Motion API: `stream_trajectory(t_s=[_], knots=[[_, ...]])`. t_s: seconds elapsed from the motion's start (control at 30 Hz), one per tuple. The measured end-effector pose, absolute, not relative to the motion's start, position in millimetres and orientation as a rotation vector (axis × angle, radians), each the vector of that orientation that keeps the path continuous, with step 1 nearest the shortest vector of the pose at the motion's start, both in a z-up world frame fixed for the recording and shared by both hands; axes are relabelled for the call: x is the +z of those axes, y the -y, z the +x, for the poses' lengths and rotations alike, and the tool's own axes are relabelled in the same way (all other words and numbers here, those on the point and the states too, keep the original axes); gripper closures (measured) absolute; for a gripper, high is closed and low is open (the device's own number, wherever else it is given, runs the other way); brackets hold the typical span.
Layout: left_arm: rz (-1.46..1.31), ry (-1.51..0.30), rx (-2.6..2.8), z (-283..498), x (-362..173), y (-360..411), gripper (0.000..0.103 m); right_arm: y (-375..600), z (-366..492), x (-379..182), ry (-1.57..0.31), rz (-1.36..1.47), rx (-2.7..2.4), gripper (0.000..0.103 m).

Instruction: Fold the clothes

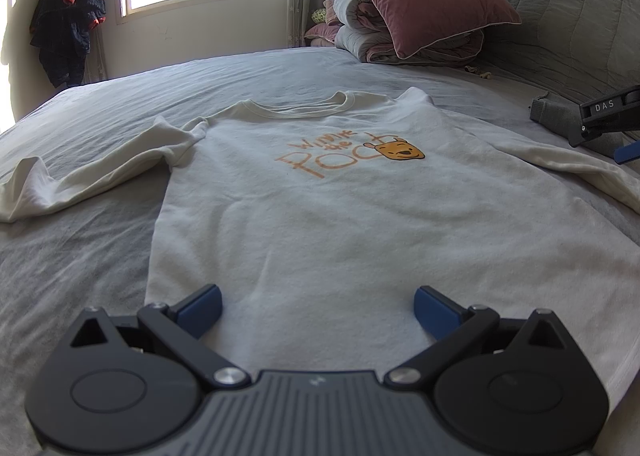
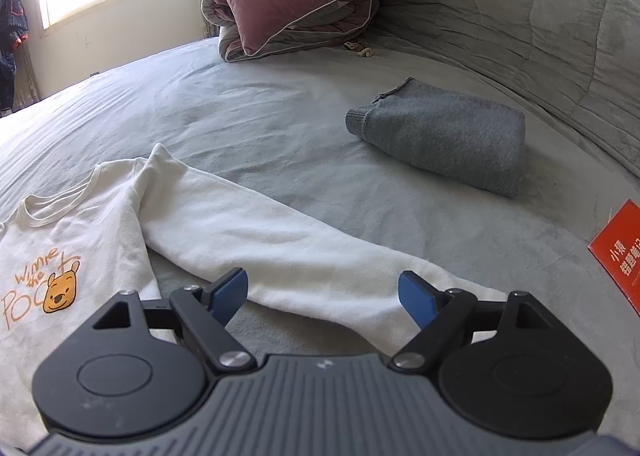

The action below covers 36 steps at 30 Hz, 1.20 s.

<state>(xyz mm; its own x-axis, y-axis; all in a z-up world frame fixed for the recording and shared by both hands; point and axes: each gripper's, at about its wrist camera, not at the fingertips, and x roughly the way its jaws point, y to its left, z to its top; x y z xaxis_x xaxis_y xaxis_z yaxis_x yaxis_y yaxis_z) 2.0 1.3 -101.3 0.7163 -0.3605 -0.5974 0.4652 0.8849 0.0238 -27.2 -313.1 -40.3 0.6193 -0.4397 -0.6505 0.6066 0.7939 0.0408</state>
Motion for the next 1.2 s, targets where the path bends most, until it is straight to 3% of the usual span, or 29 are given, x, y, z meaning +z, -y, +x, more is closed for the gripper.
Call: stream_trajectory(t_s=[0.47,0.6,0.67,0.73,0.93,1.2], knots=[[0.178,-0.622,-0.460,1.9,-101.3,-1.4,0.000,301.3,-21.8,-40.8,-0.676,0.217,-0.603,0.017],[0.178,-0.622,-0.460,2.0,-101.3,-1.6,0.000,274.1,-31.7,-21.6,-0.561,0.025,-0.608,0.017],[0.178,-0.622,-0.460,2.0,-101.3,-1.6,0.000,252.3,-38.8,-11.2,-0.460,-0.089,-0.506,0.009],[0.178,-0.622,-0.460,2.1,-101.3,-1.7,0.000,233.8,-43.8,-6.0,-0.403,-0.125,-0.343,0.008],[0.178,-0.622,-0.460,2.2,-101.4,-1.7,0.000,175.3,-35.2,-23.5,-0.501,-0.188,0.179,0.008],[0.179,-0.622,-0.459,2.0,-101.2,-1.7,0.000,132.8,-36.2,-43.7,-0.578,-0.325,0.304,0.007]])
